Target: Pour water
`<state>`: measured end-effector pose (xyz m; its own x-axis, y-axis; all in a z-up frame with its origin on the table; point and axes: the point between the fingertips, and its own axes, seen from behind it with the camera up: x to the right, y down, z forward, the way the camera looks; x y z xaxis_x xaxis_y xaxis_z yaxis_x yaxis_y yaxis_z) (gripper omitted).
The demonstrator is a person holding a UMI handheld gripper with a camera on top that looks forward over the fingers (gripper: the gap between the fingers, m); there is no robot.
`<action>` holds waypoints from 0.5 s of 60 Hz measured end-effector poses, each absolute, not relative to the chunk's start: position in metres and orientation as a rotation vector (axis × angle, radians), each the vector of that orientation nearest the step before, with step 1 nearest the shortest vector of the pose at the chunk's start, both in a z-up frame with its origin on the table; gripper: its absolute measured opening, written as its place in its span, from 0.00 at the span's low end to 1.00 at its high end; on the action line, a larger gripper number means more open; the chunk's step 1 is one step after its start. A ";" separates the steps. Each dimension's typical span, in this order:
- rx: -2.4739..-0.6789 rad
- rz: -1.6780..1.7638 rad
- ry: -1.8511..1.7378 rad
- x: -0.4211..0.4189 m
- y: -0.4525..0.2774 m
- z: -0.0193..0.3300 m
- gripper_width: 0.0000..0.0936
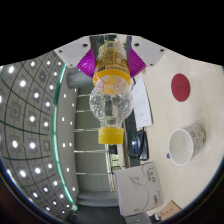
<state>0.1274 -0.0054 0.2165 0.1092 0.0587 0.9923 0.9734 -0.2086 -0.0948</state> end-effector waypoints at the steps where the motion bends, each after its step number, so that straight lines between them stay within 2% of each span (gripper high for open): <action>1: -1.435 -1.276 -1.111 0.120 -0.002 0.214 0.43; 16: -1.143 -1.623 -1.445 0.073 0.028 0.183 0.43; 30: -1.171 -1.607 -1.467 0.073 0.027 0.178 0.43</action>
<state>0.0729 0.0269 0.1779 -0.3829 0.0980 0.9186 0.9059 -0.1548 0.3942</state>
